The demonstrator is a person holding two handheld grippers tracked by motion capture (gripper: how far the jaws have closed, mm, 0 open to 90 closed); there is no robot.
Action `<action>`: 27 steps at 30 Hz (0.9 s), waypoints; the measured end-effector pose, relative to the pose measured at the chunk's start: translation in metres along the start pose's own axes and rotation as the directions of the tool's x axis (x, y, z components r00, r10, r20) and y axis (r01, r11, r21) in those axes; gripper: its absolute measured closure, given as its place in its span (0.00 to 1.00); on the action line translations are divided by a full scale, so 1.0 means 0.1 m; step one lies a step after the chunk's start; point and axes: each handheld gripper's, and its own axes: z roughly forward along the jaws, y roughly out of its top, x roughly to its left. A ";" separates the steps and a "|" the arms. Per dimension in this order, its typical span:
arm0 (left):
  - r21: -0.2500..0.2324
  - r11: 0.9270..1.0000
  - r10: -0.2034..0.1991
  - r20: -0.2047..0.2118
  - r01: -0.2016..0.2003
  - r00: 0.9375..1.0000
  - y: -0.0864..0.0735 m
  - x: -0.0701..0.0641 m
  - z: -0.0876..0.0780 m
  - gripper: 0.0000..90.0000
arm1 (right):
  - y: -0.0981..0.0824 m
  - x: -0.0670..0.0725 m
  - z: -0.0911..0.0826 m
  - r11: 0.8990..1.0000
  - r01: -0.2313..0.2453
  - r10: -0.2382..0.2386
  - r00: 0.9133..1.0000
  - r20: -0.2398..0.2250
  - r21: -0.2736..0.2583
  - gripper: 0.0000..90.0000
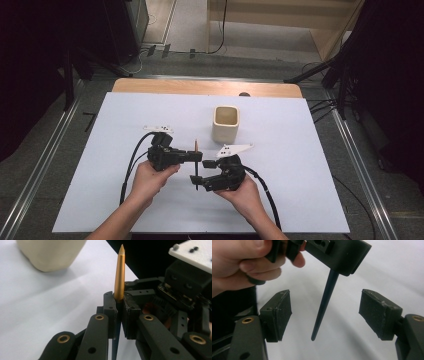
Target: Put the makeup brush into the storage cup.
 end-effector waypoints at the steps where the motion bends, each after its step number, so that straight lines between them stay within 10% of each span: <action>1: 0.004 1.000 0.008 0.002 -0.008 1.000 0.00 -0.01 0.00 0.93 | 0.00 -0.01 -0.01 1.000 0.001 -0.001 1.000 -0.017 0.002 0.30; 16: 0.009 0.999 0.043 0.140 -0.045 0.989 -0.01 -0.03 0.03 0.93 | -0.04 -0.13 -0.14 0.998 -0.037 0.026 0.977 -0.213 -0.044 0.40; 27: -0.007 0.998 0.056 0.171 -0.056 0.984 -0.03 -0.04 0.05 0.93 | -0.11 -0.16 -0.12 0.994 -0.083 0.068 0.978 -0.199 -0.066 0.63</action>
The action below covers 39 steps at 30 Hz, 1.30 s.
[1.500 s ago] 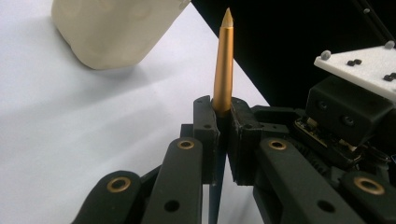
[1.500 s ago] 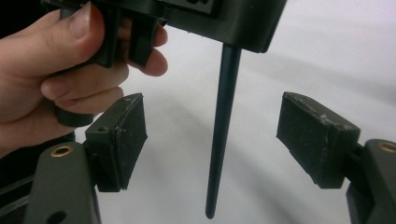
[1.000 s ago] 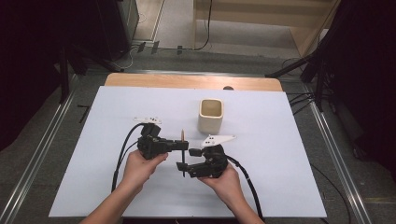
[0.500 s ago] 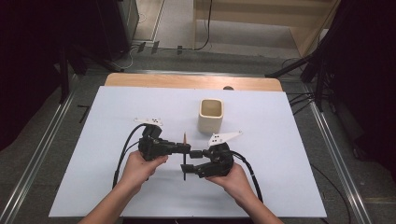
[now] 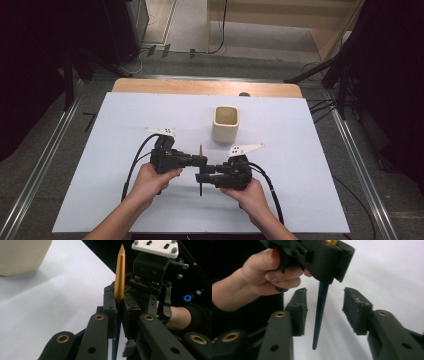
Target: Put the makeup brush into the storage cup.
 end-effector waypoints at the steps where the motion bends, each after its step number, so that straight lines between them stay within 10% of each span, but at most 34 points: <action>1: -0.004 1.000 -0.002 0.005 0.002 1.000 0.00 0.00 0.00 0.93 | -0.01 0.00 0.00 1.000 -0.007 0.007 1.000 0.004 -0.005 0.65; 21: -0.026 1.000 0.002 0.004 -0.002 1.000 -0.02 0.01 0.04 0.93 | -0.02 -0.02 -0.01 0.999 -0.038 0.037 0.999 -0.017 -0.014 0.92; 39: -0.035 0.999 0.028 -0.044 -0.029 0.999 -0.02 -0.01 0.02 0.86 | -0.01 -0.01 0.01 0.999 -0.053 0.053 0.999 -0.009 -0.006 0.93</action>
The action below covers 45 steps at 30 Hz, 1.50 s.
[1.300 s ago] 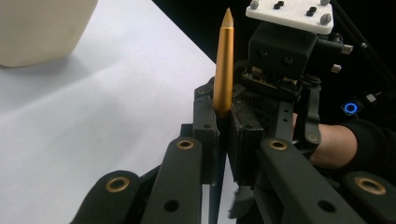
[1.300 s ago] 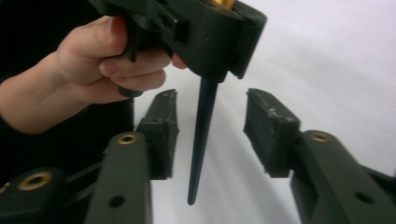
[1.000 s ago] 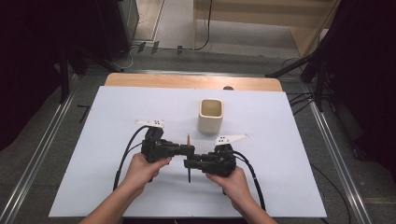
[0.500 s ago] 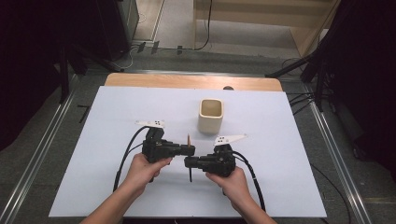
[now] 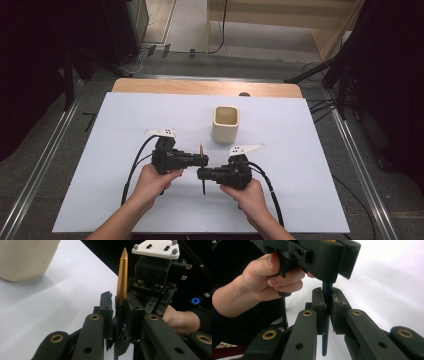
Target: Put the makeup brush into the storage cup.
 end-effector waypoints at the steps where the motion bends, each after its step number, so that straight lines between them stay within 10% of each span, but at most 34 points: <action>1: 0.000 1.000 0.010 -0.008 -0.010 1.000 0.00 0.00 0.00 0.84 | 0.00 0.00 0.00 1.000 0.001 -0.001 1.000 -0.001 0.001 0.93; 22: 0.004 1.000 0.030 -0.088 -0.030 0.996 0.03 0.01 -0.16 0.45 | 0.01 -0.04 -0.05 1.000 0.008 -0.008 0.999 0.047 0.000 0.93; 45: 0.159 0.977 0.185 -0.279 -0.145 0.942 -0.06 0.06 -0.35 0.36 | 0.04 -0.10 -0.14 1.000 0.028 -0.027 0.991 0.128 0.001 0.93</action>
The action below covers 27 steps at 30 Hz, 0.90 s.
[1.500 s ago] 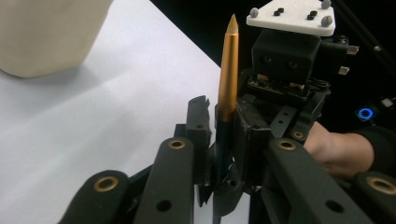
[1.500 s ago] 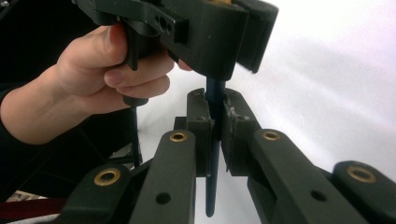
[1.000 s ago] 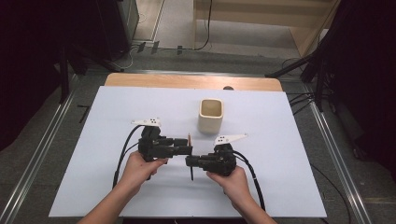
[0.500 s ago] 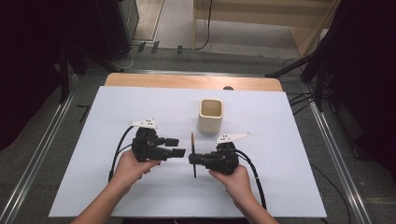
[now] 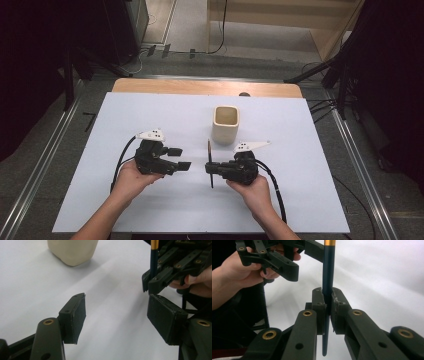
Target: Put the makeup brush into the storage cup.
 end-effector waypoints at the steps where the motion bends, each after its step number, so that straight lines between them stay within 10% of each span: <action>1: 0.005 1.000 0.005 -0.003 -0.005 1.000 0.00 0.01 -0.01 0.35 | 0.00 0.00 0.00 1.000 0.004 -0.004 1.000 0.005 0.001 0.93; 14: 0.030 0.999 0.044 -0.057 -0.043 0.997 -0.07 0.02 -0.06 0.31 | 0.04 -0.05 -0.09 1.000 0.010 -0.009 0.999 0.044 -0.011 0.93; 27: 0.062 0.991 0.129 -0.144 -0.121 0.981 -0.19 0.03 -0.15 0.28 | 0.04 -0.05 -0.10 1.000 0.010 -0.009 0.999 0.051 -0.013 0.93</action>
